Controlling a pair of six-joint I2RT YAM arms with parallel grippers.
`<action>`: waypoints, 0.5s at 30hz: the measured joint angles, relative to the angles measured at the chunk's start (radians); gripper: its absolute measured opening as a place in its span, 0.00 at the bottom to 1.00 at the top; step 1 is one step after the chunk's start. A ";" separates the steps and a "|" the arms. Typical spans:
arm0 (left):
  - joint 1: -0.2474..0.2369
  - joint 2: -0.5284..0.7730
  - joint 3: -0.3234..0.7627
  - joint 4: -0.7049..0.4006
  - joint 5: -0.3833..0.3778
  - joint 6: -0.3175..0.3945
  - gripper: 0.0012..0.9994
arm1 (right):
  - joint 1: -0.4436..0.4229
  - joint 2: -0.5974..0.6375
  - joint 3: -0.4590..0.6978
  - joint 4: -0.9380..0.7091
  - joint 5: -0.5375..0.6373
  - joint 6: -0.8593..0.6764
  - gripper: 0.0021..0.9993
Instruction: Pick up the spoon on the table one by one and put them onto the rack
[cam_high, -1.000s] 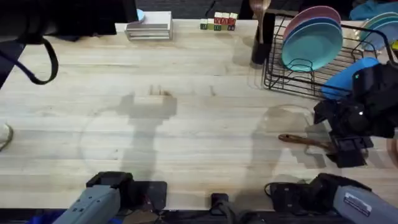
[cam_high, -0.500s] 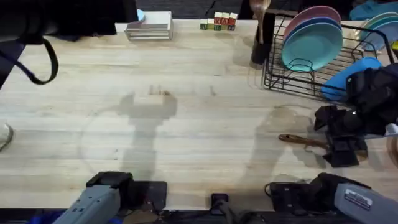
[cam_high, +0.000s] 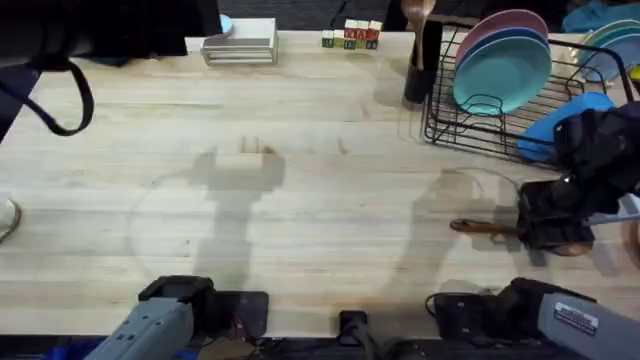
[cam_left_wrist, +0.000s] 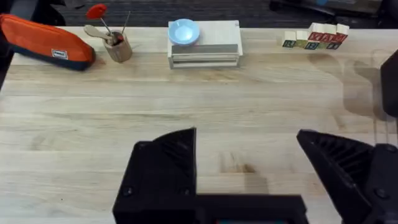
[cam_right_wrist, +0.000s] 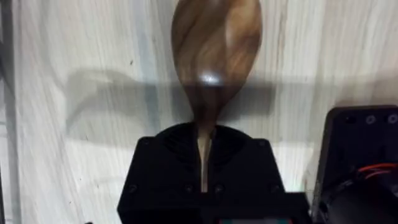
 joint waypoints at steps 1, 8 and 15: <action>0.000 0.000 0.000 0.000 0.000 0.000 0.99 | 0.000 0.000 0.000 0.000 0.000 0.000 0.04; 0.000 0.000 0.000 0.000 0.000 0.000 0.99 | 0.000 0.012 0.016 -0.090 0.000 0.000 0.04; 0.000 0.000 0.000 0.000 0.000 0.000 0.99 | 0.000 -0.004 0.105 -0.214 0.019 -0.052 0.03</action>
